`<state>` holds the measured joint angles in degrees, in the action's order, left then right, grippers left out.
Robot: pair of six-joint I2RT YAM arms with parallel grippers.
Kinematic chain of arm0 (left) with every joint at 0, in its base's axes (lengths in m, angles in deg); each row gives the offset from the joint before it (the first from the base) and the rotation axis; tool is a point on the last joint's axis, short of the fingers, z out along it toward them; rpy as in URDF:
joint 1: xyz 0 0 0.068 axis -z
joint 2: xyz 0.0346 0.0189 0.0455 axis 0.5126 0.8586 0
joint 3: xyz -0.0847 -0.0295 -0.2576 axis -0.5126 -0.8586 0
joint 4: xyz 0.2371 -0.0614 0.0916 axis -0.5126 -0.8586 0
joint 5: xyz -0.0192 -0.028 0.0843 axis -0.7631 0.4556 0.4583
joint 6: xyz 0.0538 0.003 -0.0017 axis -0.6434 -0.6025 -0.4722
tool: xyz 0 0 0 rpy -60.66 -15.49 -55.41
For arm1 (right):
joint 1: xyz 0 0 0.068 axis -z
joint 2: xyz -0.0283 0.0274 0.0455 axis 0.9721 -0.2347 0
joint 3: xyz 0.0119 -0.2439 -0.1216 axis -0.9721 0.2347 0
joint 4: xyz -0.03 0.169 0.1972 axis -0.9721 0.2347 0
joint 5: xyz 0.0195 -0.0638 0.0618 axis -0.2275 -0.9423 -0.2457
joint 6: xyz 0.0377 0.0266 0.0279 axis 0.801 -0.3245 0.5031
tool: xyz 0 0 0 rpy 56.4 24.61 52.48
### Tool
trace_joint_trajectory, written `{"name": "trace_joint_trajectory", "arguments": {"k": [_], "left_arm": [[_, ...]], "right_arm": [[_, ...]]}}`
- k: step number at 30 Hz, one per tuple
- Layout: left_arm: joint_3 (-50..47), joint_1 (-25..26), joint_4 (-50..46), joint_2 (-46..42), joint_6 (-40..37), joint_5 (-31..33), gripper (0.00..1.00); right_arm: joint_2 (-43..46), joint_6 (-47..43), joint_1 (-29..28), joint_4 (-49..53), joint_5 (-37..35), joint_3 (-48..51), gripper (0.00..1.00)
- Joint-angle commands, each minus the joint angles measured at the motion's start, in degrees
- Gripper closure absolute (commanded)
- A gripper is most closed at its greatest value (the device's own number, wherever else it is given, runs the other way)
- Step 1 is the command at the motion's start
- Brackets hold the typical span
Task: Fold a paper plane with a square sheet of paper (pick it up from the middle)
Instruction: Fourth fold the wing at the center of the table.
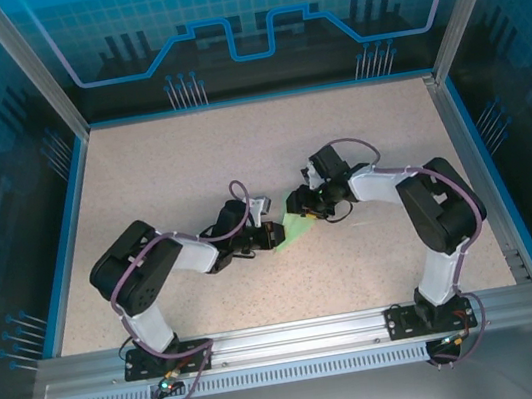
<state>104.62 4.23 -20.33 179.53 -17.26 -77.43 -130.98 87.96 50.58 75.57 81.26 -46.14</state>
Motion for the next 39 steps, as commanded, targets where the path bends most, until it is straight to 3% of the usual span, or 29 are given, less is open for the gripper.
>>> {"name": "trace_joint_trajectory", "arguments": {"k": [1, 16, 26, 34, 39], "left_arm": [[1.47, -0.79, -1.30, 1.01, 2.81, -2.84, 0.88], [2.17, -1.44, -4.00, 0.40, 3.91, -3.58, 0.80], [1.07, -3.89, -12.43, -9.36, 3.05, -1.39, 0.65], [3.25, -3.88, -11.78, -8.27, 7.72, -4.41, 0.65], [4.36, -3.78, -7.09, -4.62, 9.78, -9.44, 0.74]], "right_arm": [[-1.20, 0.52, -0.43, 2.01, -0.90, -1.79, 0.51], [-3.46, -0.49, -2.08, 6.47, -4.59, -4.31, 0.51], [-5.13, -1.50, -3.46, 10.86, -8.30, -6.58, 0.49], [-7.06, -1.49, -4.96, 15.39, -12.12, -9.30, 0.48], [-8.35, -1.78, -5.36, 17.57, -12.68, -11.01, 0.45]]}}
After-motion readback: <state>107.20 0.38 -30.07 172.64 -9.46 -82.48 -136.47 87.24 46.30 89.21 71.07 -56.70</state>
